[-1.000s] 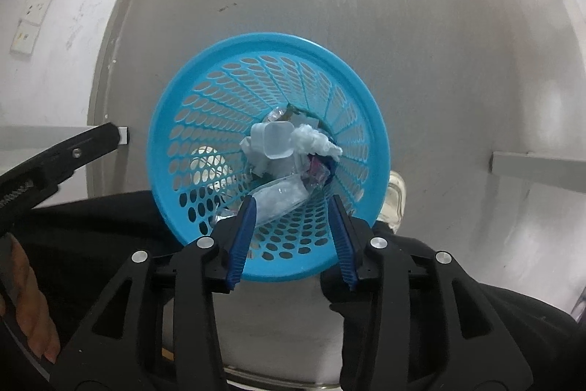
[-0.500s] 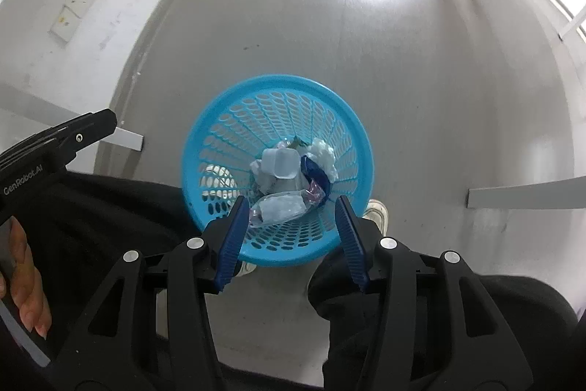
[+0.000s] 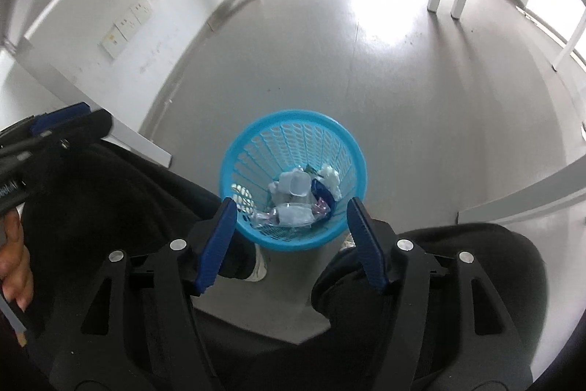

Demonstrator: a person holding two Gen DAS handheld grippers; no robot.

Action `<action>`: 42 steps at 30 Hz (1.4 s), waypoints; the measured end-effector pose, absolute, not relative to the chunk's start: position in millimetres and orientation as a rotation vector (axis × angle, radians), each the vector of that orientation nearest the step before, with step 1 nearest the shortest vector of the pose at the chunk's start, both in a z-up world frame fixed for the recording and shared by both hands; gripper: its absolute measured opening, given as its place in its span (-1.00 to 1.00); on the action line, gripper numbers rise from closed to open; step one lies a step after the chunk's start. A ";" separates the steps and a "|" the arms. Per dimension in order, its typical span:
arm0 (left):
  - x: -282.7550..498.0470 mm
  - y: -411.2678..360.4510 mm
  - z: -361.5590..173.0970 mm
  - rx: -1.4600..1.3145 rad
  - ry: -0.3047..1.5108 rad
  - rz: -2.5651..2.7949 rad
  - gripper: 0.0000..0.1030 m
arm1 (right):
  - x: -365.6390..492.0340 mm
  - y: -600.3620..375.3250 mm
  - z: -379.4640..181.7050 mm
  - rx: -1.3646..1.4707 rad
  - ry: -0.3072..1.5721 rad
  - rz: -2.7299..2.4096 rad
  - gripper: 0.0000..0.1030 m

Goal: Collect trash
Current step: 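Raise both open tools back toward the table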

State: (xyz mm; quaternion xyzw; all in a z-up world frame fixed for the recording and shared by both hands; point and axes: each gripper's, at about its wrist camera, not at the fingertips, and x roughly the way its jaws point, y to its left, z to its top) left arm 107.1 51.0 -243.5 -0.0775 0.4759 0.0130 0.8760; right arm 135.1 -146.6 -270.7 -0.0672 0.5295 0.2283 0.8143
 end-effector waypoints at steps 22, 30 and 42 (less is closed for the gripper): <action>28.0 31.2 -96.3 -0.092 0.545 0.017 0.88 | 65.8 -207.8 -83.0 -0.009 0.661 0.487 0.67; 45.3 29.2 -66.5 -0.063 0.516 -0.010 0.88 | 80.3 -205.7 -32.7 -0.004 0.564 0.499 0.83; 102.1 41.7 -35.9 -0.033 0.547 -0.079 0.88 | 147.5 -194.4 2.5 -0.001 0.534 0.501 0.83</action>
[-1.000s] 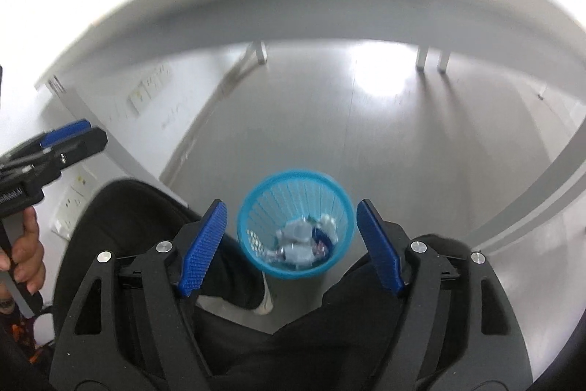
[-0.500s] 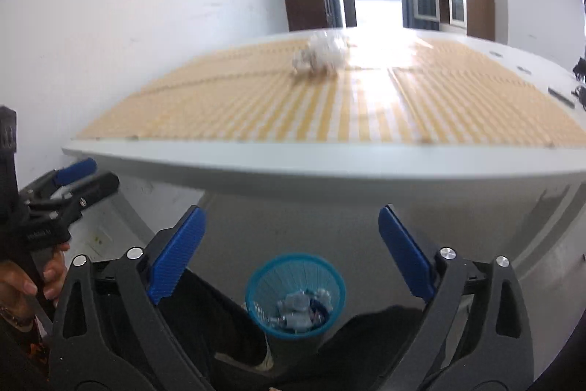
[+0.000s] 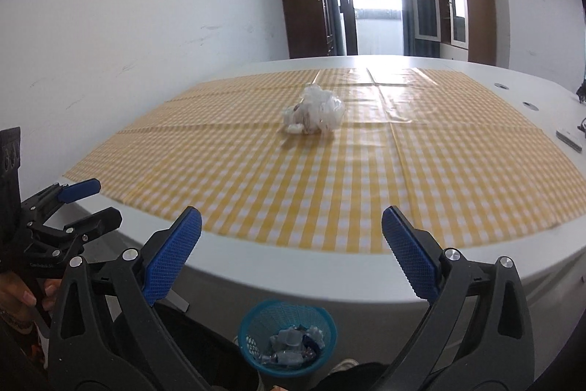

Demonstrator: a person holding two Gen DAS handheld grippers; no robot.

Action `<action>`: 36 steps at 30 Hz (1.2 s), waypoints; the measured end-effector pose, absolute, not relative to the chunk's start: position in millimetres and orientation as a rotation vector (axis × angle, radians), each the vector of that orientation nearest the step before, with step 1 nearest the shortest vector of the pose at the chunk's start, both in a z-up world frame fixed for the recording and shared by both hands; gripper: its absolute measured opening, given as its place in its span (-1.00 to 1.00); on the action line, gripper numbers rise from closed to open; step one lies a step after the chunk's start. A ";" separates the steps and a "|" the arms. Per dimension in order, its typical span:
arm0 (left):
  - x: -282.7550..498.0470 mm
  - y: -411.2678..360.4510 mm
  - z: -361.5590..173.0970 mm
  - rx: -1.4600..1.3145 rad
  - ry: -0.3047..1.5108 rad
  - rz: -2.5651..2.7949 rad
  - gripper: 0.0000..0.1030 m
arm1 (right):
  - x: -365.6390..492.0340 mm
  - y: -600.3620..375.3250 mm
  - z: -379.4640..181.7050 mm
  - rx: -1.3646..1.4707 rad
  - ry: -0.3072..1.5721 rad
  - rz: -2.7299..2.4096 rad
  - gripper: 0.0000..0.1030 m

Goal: Collect trash
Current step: 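Raise both open tools back toward the table, then grasp the white bag bundle with the left tool while the right tool grasps the clear plastic bag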

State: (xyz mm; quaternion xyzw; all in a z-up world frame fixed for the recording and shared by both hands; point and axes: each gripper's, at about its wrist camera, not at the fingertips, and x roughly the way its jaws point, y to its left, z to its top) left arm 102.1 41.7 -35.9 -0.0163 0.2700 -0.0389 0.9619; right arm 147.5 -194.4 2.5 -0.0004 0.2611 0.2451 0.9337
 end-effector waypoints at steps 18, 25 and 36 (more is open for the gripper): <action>200.8 51.9 -41.9 -0.048 0.647 -0.164 0.88 | 287.4 -166.4 6.5 0.056 0.640 0.548 0.71; 232.7 51.2 -41.1 -0.034 0.669 -0.184 0.88 | 336.6 -151.5 5.4 0.058 0.667 0.555 0.62; 289.8 50.8 -39.9 -0.039 0.709 -0.247 0.88 | 393.2 -131.0 -6.0 0.058 0.719 0.610 0.11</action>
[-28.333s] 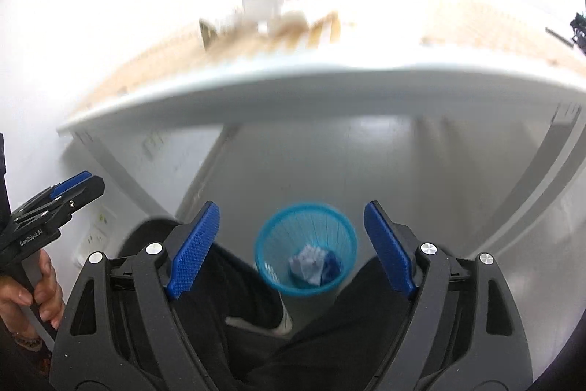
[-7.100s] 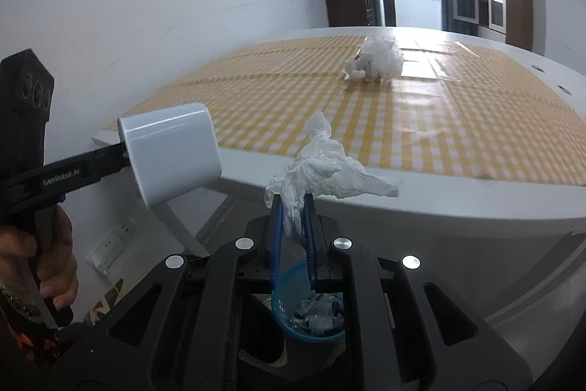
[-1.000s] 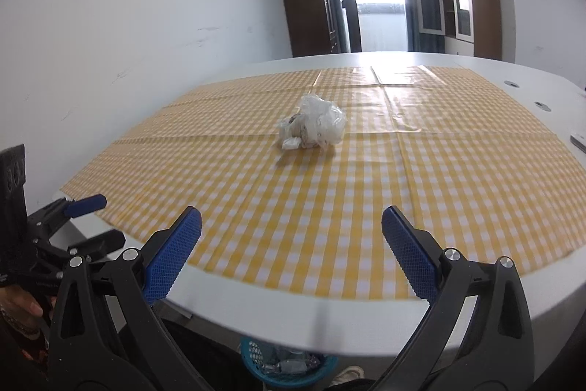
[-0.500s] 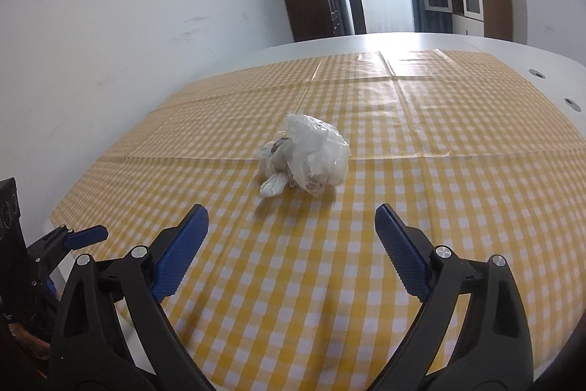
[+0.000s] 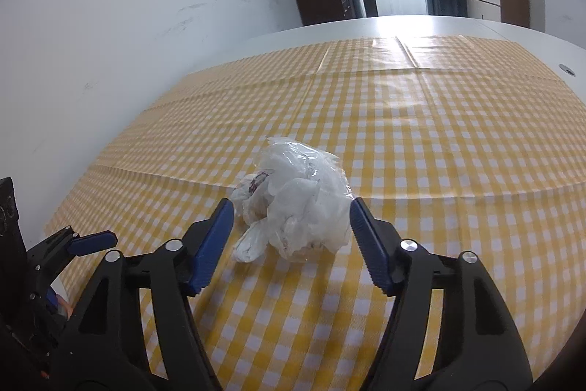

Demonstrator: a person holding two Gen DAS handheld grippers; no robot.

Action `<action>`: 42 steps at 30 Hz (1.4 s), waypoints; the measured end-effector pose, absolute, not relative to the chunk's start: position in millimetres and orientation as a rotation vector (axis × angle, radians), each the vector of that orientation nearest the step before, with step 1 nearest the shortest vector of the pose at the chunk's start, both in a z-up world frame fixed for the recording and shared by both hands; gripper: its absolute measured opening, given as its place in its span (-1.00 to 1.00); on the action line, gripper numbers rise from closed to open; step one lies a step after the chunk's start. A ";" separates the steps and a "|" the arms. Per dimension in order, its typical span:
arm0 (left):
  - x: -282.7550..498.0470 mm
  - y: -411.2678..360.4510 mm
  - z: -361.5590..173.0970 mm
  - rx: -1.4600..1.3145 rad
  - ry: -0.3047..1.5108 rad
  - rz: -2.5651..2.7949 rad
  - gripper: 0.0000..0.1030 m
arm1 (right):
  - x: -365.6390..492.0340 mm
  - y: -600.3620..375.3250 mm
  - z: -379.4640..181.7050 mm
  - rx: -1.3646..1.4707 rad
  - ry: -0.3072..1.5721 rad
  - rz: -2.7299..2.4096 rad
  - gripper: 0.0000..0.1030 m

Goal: Collect trash
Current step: 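Grasp the white bag bundle with the left tool while the right tool grasps the clear plastic bag, then carry the white bag bundle and clear bag down over the blue wastebasket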

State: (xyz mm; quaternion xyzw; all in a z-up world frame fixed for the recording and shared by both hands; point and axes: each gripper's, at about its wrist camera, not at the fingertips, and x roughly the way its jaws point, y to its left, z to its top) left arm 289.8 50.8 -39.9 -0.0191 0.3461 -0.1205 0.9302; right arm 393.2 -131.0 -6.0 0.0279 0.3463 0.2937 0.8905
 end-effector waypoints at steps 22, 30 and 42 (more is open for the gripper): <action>409.2 25.7 -46.5 -0.013 0.814 -0.380 0.88 | 427.6 -154.3 -17.9 0.152 0.760 0.623 -0.38; 423.4 12.4 -60.8 -0.002 0.841 -0.410 0.18 | 426.2 -158.0 -21.2 0.157 0.757 0.604 -0.41; 373.6 43.5 -46.2 -0.112 0.824 -0.232 0.06 | 407.4 -161.8 -19.7 0.145 0.736 0.566 -0.46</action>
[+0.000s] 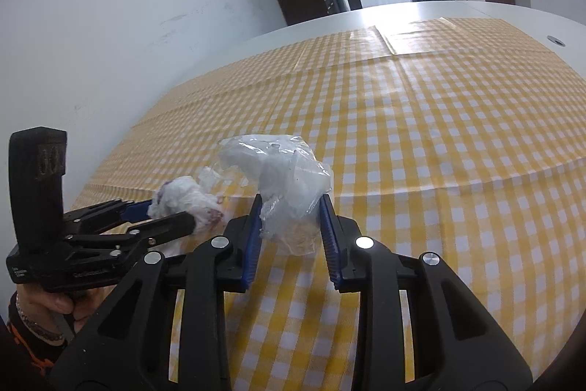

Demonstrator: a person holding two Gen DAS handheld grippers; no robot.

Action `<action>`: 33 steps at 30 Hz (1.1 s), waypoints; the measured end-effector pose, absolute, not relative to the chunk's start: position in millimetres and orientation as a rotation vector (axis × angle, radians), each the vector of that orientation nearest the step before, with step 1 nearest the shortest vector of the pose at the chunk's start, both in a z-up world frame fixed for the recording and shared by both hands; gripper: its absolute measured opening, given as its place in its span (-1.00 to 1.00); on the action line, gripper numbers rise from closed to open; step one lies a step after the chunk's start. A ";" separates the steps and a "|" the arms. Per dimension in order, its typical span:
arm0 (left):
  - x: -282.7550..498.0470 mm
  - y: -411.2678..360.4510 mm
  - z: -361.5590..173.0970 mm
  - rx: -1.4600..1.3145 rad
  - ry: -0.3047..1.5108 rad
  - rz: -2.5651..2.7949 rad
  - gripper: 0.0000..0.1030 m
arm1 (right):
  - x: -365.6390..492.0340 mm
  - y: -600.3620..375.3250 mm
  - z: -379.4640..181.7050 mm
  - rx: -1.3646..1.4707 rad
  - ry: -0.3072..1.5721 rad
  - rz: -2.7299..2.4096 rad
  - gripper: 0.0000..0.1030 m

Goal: Collect trash
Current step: 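Carry the white bag bundle and clear bag down over the blue wastebasket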

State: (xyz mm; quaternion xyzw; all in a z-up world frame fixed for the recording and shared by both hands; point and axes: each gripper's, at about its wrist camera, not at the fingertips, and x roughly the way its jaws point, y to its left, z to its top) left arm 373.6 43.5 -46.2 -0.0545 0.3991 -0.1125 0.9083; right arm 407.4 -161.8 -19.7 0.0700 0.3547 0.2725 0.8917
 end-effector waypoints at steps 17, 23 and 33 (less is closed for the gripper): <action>219.8 64.1 -28.3 -0.244 0.691 -0.151 0.05 | 262.7 -156.0 -3.4 0.036 0.677 0.553 -0.46; 179.6 58.0 -25.0 -0.247 0.648 -0.166 0.05 | 222.2 -153.1 -1.1 0.009 0.646 0.570 -0.46; 113.0 39.8 -31.1 -0.203 0.608 -0.192 0.05 | 155.0 -169.1 -13.1 0.004 0.630 0.582 -0.46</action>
